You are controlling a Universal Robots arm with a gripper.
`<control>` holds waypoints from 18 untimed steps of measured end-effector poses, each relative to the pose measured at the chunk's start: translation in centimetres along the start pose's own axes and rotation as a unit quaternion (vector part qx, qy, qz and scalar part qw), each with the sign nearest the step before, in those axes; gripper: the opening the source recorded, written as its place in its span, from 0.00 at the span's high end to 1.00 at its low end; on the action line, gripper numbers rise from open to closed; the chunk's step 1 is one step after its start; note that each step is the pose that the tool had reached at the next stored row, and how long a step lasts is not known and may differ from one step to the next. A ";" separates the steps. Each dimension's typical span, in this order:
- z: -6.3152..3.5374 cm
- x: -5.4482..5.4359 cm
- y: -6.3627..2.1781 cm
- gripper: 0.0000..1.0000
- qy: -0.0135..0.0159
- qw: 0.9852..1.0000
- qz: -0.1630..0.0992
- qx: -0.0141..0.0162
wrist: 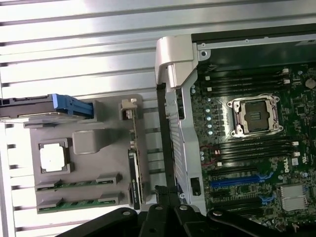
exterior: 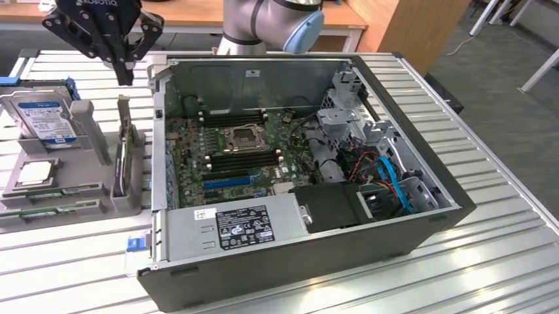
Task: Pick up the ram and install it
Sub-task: 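Reach for the ram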
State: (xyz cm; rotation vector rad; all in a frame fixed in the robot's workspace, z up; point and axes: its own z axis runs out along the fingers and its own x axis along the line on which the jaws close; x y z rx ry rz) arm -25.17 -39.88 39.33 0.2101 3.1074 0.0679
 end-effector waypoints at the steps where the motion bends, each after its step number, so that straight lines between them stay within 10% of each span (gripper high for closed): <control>1: -0.01 0.1 -0.01 0.90 0.000 1.000 0.000 0.000; 18: -0.08 2.7 -0.36 0.90 0.000 1.000 0.001 0.000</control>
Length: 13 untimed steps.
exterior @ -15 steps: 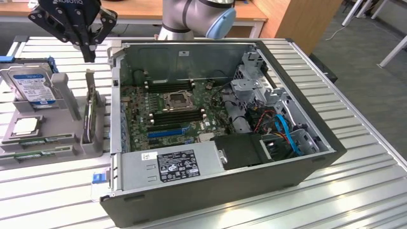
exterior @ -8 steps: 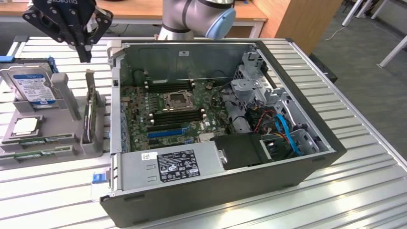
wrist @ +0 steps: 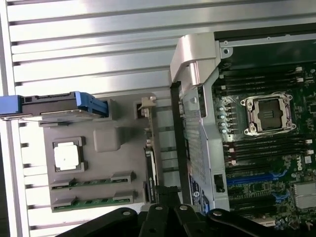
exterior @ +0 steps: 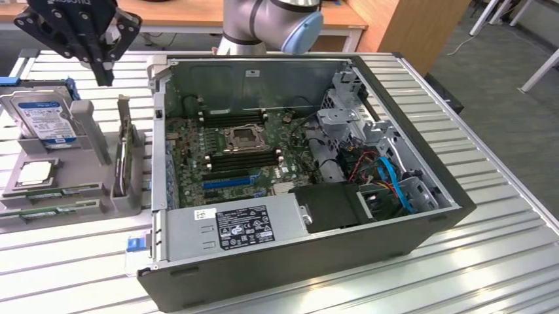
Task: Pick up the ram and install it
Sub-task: 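Reach for the ram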
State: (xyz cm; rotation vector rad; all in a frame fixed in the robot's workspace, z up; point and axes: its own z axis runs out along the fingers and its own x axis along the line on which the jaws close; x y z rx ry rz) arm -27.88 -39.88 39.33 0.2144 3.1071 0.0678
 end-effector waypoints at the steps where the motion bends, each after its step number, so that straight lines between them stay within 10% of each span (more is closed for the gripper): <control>1: 0.00 0.2 -0.04 0.90 0.000 1.000 0.000 0.000; 13: -0.09 3.1 -0.43 0.90 0.000 1.000 0.002 0.000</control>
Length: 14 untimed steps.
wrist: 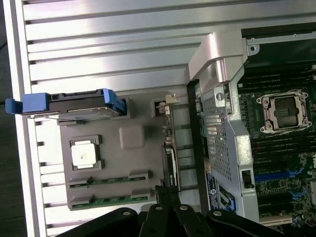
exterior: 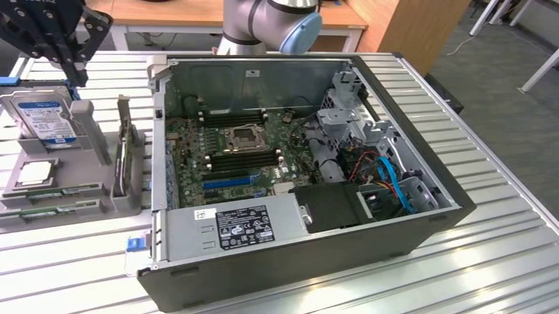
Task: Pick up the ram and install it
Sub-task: 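Reach for the ram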
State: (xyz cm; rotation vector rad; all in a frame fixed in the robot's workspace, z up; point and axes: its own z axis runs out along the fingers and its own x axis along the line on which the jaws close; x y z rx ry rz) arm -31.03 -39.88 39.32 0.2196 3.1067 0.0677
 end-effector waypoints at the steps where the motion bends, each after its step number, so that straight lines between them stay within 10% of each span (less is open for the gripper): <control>1: -0.01 0.2 -0.03 0.90 0.000 1.000 0.000 0.000; 14: -0.09 3.0 -0.43 0.90 0.000 1.000 0.001 0.000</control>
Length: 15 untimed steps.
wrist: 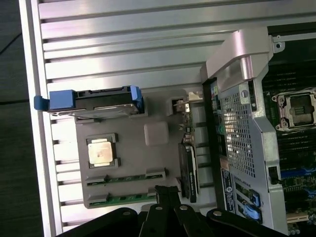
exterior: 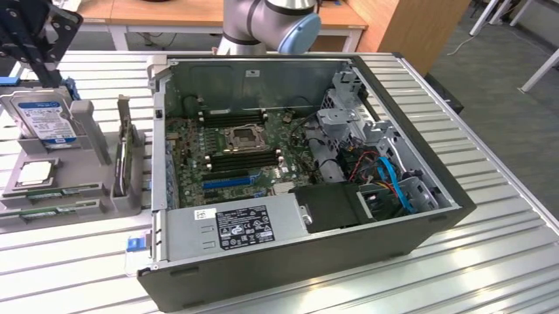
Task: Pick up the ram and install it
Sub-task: 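Reach for the ram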
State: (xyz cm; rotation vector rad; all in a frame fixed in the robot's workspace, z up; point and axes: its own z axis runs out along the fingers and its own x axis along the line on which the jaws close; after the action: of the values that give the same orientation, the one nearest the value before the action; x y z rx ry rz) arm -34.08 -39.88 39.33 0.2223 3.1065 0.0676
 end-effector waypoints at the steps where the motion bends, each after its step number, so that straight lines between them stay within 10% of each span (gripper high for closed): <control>1: 0.00 0.2 -0.03 0.90 0.000 1.000 0.000 0.000; 15: -0.08 2.9 -0.41 0.90 0.000 1.000 0.001 0.000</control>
State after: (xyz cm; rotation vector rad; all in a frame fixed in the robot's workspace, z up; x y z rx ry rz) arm -36.98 -39.88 39.32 0.2240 3.1063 0.0676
